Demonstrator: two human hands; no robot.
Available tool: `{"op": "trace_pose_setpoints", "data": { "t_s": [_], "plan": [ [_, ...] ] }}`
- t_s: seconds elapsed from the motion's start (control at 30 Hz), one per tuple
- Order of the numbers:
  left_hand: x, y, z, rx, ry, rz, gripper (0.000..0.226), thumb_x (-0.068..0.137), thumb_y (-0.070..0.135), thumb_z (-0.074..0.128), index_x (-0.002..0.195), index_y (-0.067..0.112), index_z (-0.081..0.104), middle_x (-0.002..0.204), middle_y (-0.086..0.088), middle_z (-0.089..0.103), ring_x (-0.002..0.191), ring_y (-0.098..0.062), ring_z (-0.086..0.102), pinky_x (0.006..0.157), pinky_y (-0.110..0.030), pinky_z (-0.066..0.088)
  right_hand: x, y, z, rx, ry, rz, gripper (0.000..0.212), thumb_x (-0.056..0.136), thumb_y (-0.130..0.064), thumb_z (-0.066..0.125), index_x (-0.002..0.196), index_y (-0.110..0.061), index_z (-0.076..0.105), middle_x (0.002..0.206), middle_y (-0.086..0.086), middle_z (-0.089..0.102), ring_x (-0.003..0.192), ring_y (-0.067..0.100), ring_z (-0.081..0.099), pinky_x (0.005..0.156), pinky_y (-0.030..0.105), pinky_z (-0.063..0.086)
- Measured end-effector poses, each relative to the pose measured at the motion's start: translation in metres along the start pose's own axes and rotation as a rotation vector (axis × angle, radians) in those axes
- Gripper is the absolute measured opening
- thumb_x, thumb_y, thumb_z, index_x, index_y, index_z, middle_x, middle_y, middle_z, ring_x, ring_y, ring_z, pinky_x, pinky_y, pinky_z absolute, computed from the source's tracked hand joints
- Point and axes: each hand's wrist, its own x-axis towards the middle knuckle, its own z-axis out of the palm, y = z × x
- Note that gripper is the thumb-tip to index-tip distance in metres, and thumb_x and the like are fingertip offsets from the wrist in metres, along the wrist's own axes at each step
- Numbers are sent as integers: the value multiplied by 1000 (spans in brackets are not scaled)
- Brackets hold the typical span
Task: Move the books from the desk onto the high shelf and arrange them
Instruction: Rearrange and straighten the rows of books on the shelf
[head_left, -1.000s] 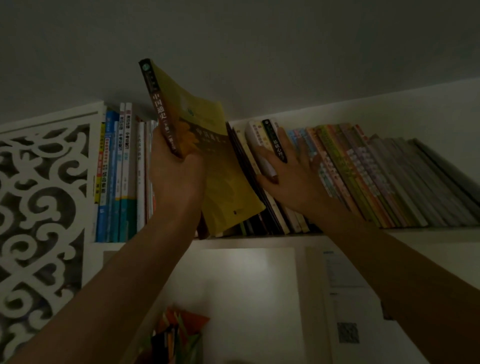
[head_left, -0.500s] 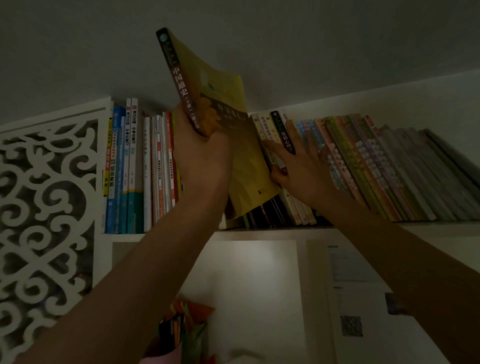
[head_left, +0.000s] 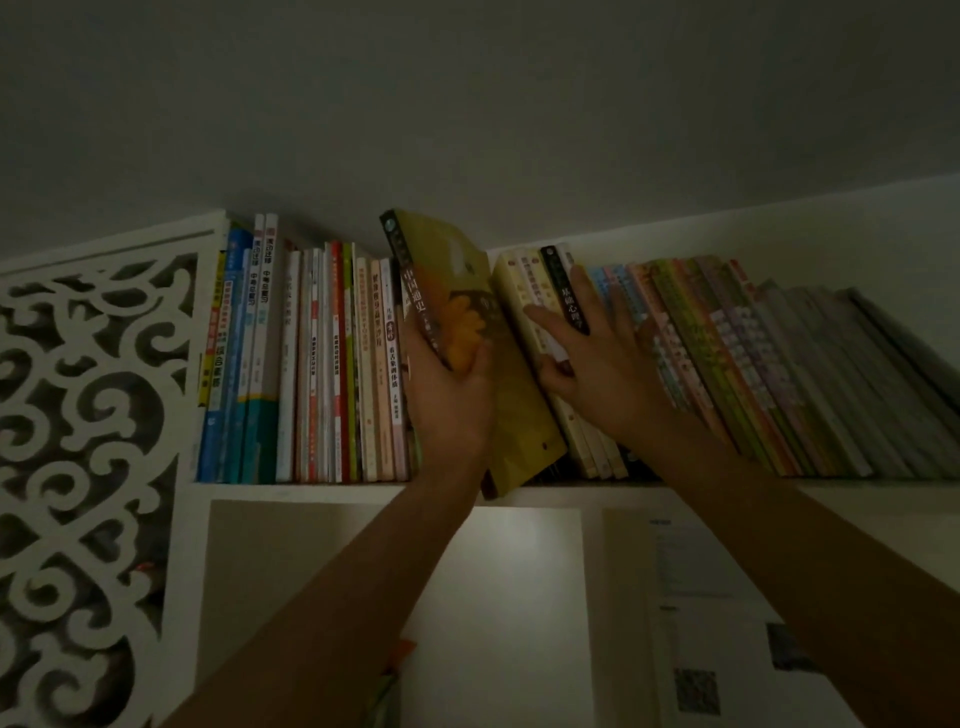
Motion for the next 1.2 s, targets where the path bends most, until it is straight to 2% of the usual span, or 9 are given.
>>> {"op": "trace_pose_setpoints", "data": {
  "t_s": [0.07,0.23,0.37,0.4,0.5,0.57,0.67,0.83,1.2],
  "plan": [
    [-2,6,3,87,-6,75,68,93,16,54,148,13,13,137,3,36,94,29,27,71,15,-1,-1,0,1,-8,2,-1,58,91,-36,51,144,-40,28,159,2,-10,142,41,-7,109,68,6],
    [-14,15,8,183,-40,229,73,91,3,52,148,5,5,113,7,27,53,21,22,62,18,4,-1,0,-2,-49,-10,1,60,93,-40,50,145,-42,22,158,1,-14,142,41,-9,109,65,1],
    [-7,0,21,177,6,269,74,88,-1,54,148,5,10,101,6,22,85,27,-1,75,10,4,-1,0,-2,-52,-2,-10,60,92,-40,53,145,-41,25,158,2,-12,142,41,-10,109,65,4],
    [-2,-4,25,176,-14,244,75,90,3,53,149,9,6,106,8,26,88,24,9,80,4,13,-1,0,-2,-54,-4,-10,60,92,-40,53,145,-41,25,158,2,-13,142,41,-9,110,65,4],
    [8,-14,35,178,-56,238,83,87,9,54,150,17,-1,134,-3,43,91,10,37,81,-6,33,-1,1,0,-87,-6,-7,58,94,-42,48,145,-43,21,158,1,-14,143,39,-6,110,64,4],
    [14,-20,37,55,-130,274,89,81,20,55,149,23,-3,144,-13,36,125,-8,36,110,-21,24,-2,2,0,-81,0,-14,57,95,-42,46,145,-44,20,158,1,-14,144,38,-5,111,63,5],
    [25,-34,29,102,-288,397,94,80,50,47,146,26,-15,152,-21,19,140,-30,22,115,-50,20,-3,4,-1,-46,-9,-34,57,94,-44,46,144,-44,21,158,-1,-12,144,36,-4,112,63,7],
    [31,-44,6,415,-334,655,114,71,80,36,146,10,-14,149,2,-26,141,-9,-19,109,-27,-22,-4,6,-1,-64,-13,-46,53,94,-50,39,144,-45,21,158,-2,-12,144,35,-3,111,63,5],
    [37,-46,41,425,-447,659,121,66,80,50,148,14,-10,157,-1,-15,144,-14,-10,112,-43,-8,-4,17,4,-180,2,-73,64,74,-70,2,133,-48,-11,158,-4,-12,146,28,0,114,53,9]
  ]
}}
